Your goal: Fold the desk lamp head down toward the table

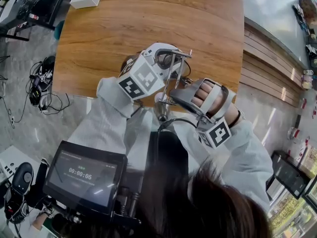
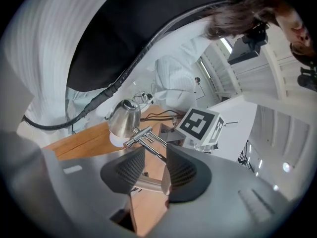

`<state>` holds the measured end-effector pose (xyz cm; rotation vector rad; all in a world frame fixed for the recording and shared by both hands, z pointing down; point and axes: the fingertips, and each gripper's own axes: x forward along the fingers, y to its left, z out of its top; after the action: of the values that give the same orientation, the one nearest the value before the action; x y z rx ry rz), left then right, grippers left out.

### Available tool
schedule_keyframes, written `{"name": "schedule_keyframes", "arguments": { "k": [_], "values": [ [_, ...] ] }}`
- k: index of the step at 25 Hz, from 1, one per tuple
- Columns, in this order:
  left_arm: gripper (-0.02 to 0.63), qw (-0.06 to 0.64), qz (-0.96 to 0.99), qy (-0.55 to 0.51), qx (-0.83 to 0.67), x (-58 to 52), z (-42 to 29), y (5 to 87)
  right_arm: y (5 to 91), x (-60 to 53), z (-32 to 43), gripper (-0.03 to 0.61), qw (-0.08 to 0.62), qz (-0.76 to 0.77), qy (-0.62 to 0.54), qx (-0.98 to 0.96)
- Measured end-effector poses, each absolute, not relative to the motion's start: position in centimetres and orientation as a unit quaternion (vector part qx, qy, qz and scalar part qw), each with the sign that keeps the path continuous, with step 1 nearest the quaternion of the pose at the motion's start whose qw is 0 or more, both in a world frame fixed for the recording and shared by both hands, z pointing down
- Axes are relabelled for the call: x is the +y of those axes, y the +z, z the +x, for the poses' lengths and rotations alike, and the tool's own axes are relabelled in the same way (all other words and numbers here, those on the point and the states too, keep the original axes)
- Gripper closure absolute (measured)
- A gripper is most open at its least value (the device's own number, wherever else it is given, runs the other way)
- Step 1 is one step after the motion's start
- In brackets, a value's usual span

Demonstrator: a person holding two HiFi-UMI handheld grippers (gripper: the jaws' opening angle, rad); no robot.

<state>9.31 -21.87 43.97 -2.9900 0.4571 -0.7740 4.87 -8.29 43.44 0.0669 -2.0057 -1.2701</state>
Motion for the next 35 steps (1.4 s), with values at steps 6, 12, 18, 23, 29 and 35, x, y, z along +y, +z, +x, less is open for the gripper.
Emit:
{"name": "schedule_keyframes", "arguments": {
  "k": [6, 12, 18, 23, 29, 35],
  "values": [
    [0.488, -0.017, -0.963, -0.230, 0.142, -21.9, 9.0, 44.4, 44.7, -8.9, 4.6, 0.451, 0.367, 0.041, -0.540, -0.756],
    [0.494, -0.037, -0.968, -0.216, 0.123, -21.9, 9.1, 44.6, 45.9, -9.2, 4.6, 0.453, 0.324, 0.062, -0.598, -0.730],
    [0.494, -0.027, -0.969, -0.220, 0.105, -21.8, 9.2, 44.8, 47.0, -9.7, 4.9, 0.453, 0.320, 0.056, -0.633, -0.702],
    [0.493, -0.044, -0.973, -0.205, 0.099, -21.7, 9.2, 44.9, 47.5, -10.0, 5.2, 0.453, 0.320, 0.062, -0.654, -0.682],
    [0.492, -0.048, -0.973, -0.202, 0.098, -21.9, 9.1, 45.1, 47.6, -10.2, 5.0, 0.451, 0.302, 0.070, -0.665, -0.679],
    [0.492, -0.075, -0.971, -0.189, 0.126, -21.9, 7.7, 45.1, 47.6, -10.5, 4.6, 0.453, 0.335, 0.086, -0.665, -0.662]
  ]
}}
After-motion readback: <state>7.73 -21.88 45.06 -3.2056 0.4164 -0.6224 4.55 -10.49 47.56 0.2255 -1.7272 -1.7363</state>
